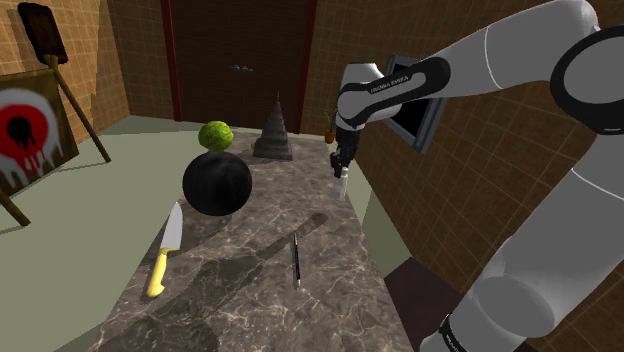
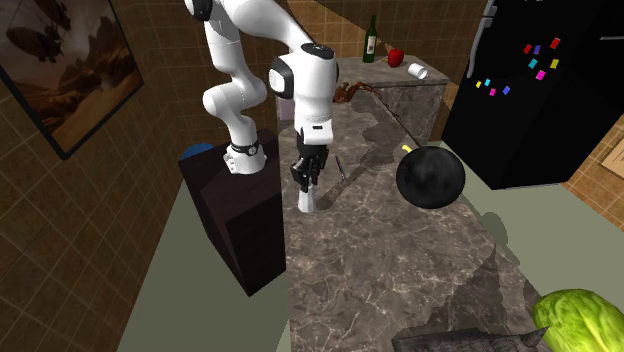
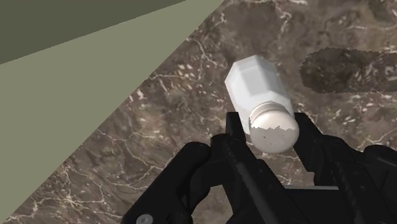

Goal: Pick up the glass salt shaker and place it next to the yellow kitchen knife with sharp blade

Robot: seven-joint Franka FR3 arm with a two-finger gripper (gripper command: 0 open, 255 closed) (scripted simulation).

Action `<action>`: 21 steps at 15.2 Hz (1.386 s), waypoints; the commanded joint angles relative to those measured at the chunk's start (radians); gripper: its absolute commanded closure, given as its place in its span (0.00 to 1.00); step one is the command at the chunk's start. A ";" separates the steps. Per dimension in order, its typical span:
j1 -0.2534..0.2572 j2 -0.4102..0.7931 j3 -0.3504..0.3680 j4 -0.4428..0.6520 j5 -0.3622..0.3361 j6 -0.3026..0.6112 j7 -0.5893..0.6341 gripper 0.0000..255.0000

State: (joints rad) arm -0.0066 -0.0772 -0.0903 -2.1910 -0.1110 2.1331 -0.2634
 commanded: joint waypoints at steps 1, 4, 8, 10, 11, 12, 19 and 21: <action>0.001 -0.014 0.001 0.014 0.001 -0.028 -0.001 1.00; 0.001 -0.027 0.002 0.041 0.002 -0.068 -0.004 1.00; 0.002 -0.043 0.003 0.079 0.003 -0.121 -0.008 1.00; 0.002 -0.049 0.003 0.099 0.004 -0.148 -0.010 1.00; 0.003 -0.052 0.004 0.109 0.004 -0.161 -0.011 1.00; 0.003 -0.055 0.004 0.120 0.005 -0.175 -0.012 1.00; 0.004 -0.067 0.006 0.201 0.007 -0.268 -0.019 1.00; 0.004 -0.069 0.006 0.226 0.008 -0.294 -0.021 1.00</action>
State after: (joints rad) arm -0.0029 -0.1459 -0.0847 -1.9815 -0.1037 1.8557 -0.2839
